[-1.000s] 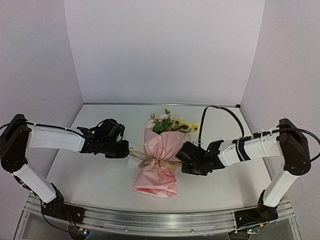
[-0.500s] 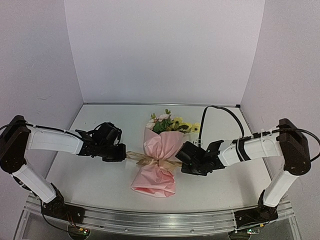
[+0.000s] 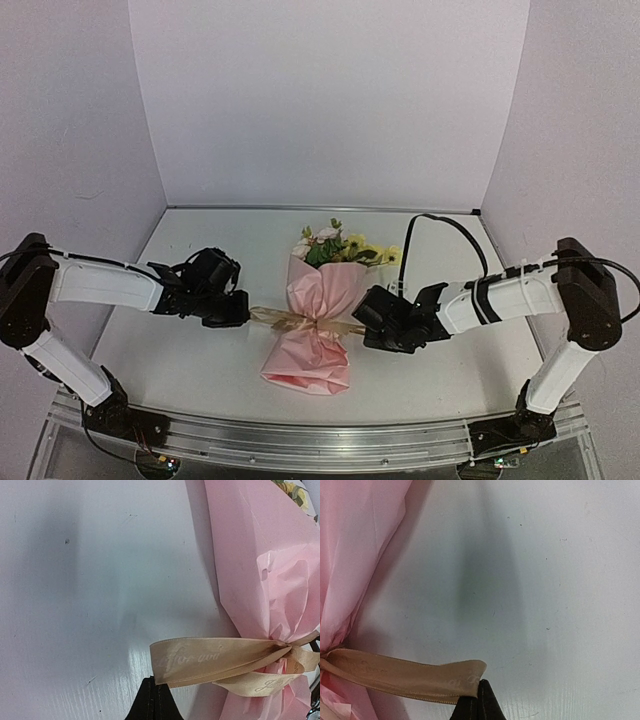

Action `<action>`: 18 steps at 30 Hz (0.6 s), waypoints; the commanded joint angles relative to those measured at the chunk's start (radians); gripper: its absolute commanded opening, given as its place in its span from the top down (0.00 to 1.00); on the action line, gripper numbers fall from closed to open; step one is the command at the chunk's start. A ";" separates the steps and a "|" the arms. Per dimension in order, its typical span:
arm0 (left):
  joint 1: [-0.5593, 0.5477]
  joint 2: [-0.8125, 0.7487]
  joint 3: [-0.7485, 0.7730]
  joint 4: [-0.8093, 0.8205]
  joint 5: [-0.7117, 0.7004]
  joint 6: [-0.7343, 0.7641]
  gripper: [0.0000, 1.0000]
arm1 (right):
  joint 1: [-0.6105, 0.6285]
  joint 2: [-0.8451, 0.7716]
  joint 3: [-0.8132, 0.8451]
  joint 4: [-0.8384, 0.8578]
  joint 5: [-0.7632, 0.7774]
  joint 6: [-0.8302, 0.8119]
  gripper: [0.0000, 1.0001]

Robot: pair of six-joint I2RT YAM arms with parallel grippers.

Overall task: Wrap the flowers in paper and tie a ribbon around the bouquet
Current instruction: Tie the half-tied ribbon around the folded bouquet.

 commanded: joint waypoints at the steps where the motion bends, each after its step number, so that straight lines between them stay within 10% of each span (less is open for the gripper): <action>1: 0.035 -0.056 -0.022 -0.042 -0.090 -0.014 1.00 | -0.025 -0.030 -0.038 -0.119 0.072 0.012 1.00; 18: 0.045 -0.124 -0.017 -0.065 -0.093 -0.012 1.00 | -0.043 -0.082 -0.052 -0.128 0.078 0.003 1.00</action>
